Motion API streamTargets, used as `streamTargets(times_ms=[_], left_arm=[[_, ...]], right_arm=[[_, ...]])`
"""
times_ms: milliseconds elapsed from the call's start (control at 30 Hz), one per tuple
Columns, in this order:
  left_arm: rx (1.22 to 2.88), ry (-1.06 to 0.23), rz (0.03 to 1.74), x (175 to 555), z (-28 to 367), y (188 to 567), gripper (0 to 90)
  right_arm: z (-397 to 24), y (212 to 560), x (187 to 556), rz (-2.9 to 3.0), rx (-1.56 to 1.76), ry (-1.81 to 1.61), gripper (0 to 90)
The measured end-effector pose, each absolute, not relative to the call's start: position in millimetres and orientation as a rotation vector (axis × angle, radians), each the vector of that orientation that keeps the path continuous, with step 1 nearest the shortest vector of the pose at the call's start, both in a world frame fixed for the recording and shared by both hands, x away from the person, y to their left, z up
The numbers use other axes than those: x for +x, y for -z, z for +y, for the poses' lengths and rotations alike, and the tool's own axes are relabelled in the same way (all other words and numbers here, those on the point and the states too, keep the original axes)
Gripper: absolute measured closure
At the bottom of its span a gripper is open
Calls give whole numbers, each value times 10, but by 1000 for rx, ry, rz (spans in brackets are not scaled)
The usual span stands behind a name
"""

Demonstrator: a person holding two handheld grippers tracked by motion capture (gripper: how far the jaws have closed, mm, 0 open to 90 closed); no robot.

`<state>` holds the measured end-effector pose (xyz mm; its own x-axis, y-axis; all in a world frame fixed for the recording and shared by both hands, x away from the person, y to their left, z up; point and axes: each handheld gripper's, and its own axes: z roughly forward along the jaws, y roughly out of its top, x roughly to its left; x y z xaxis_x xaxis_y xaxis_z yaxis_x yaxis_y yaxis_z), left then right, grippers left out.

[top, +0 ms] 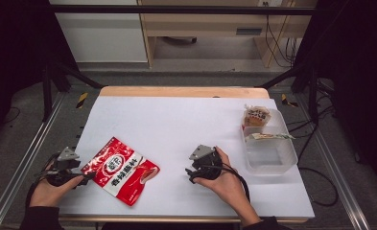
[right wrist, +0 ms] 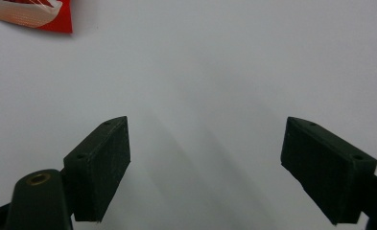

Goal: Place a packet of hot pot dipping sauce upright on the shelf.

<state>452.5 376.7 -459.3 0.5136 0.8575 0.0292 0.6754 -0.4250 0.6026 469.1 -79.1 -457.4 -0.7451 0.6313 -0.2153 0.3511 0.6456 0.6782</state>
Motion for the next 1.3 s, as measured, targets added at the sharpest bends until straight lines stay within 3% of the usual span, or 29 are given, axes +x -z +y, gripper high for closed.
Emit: streamTargets(times_ms=[1100, 1200, 1300], left_arm=[[2241, -306, 1235, 4507, 3670, 4460, 584], [2257, -314, 1253, 4527, 3652, 4472, 639], [2304, -341, 1280, 4568, 3630, 4462, 747]], right_arm=[[-762, 4614, 4682, 2462, 754, -837, 179], [-762, 4614, 4682, 2461, 753, -832, 180], [-755, 4617, 4683, 2460, 749, -832, 181]])
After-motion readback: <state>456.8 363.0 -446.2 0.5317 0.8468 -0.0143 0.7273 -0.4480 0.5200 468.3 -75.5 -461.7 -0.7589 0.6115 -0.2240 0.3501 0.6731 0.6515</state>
